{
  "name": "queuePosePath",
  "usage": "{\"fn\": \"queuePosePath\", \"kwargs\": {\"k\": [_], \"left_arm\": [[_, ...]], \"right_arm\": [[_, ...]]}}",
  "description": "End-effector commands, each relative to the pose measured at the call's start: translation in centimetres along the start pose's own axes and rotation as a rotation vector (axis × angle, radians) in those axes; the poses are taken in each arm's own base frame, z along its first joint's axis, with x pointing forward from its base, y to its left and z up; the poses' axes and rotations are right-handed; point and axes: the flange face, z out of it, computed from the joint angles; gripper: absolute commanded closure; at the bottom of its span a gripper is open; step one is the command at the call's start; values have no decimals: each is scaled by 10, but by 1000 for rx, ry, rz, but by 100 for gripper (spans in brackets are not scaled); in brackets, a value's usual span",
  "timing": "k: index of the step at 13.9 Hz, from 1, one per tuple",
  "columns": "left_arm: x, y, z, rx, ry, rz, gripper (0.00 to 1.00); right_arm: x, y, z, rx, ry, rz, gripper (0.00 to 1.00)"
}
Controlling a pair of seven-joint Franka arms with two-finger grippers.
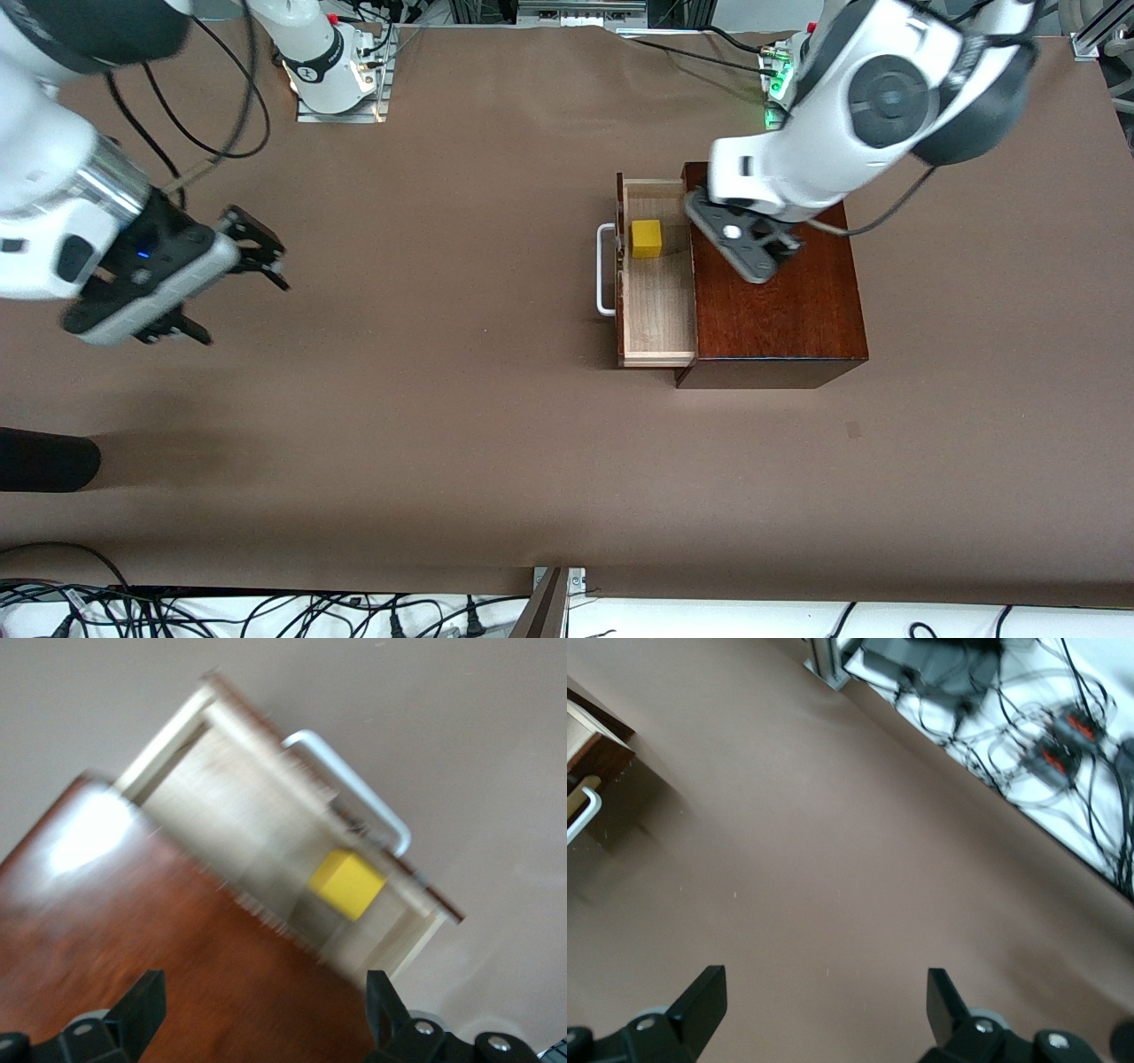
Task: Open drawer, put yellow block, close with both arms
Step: 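Push the drawer shut with the left gripper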
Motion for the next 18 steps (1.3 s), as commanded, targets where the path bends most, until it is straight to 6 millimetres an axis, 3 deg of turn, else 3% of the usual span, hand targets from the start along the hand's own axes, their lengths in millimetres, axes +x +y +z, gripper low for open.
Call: {"fn": "queuePosePath", "kwargs": {"k": [1,4,6,8,10,13,18], "left_arm": [[50,25,29,-63,64,119,0],[89,81,86,-41,83,238,0],[99,82,118,-33,66,258,0],[107,79,153,87,10,365,0],[120,98,188,167,12,467,0],[121,100,206,207,-5,510,0],[96,82,219,202,-183,479,0]], "right_arm": [[-74,6,-12,34,-51,168,0],[-118,26,5,23,-112,305,0],[-132,34,22,-26,-156,349,0],[-138,37,46,-60,-157,351,0],[-143,37,56,-68,-154,349,0],[-138,40,47,-75,-140,346,0],[-136,39,23,-72,-145,350,0]]}}
